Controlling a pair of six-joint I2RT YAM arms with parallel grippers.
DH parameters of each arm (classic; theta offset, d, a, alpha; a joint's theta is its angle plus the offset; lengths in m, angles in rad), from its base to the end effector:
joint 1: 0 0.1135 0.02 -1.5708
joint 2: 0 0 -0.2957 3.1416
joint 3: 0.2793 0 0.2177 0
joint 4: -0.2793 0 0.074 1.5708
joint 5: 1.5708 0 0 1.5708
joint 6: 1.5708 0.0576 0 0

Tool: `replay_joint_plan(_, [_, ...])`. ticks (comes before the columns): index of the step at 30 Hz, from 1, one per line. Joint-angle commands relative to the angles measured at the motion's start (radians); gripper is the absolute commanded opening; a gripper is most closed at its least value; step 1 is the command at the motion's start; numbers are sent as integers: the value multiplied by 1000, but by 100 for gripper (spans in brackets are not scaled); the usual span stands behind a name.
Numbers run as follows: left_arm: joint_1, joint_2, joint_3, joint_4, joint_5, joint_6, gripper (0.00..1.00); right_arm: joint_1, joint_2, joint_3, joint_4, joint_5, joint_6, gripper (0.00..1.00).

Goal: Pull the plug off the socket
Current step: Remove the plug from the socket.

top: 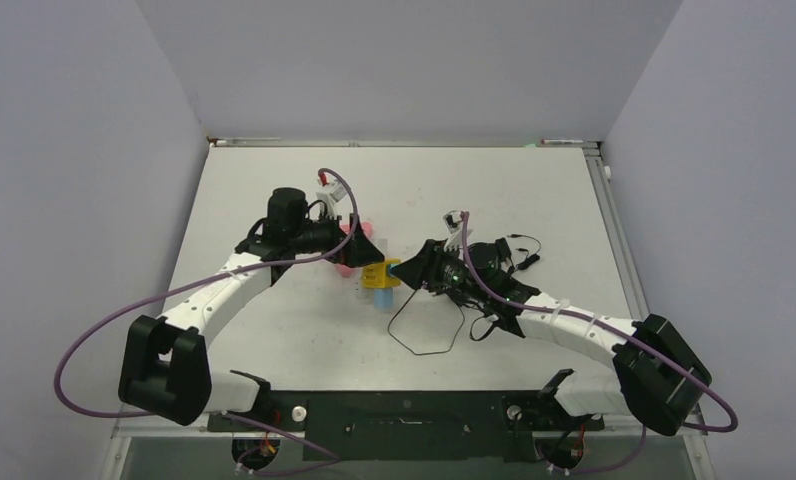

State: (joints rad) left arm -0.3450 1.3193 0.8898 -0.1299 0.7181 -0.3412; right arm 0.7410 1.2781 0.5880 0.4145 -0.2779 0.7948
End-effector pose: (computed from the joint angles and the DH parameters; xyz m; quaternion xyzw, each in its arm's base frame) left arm 0.2329 -0.1240 0.3050 0.1718 0.8187 -0.4421 0.3237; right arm 0.1803 0.1863 0.2745 -0.0623 0.7918 0.4945 0.3531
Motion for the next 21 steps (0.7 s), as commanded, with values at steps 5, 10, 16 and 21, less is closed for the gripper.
replay_joint_plan(5, [-12, 63, 46, 69, 66, -65, 97, 40, -67, 26, 160, 58, -66, 5])
replay_joint_plan(10, [-15, 67, 54, 38, 22, -51, 97, 59, -64, 35, 156, 77, -83, 5])
replay_joint_plan(16, [-27, 93, 76, -25, -25, -27, 100, 82, -65, 56, 125, 117, -114, 5])
replay_joint_plan(21, [-36, 104, 82, -39, -42, -22, 93, 98, -73, 62, 106, 158, -130, 5])
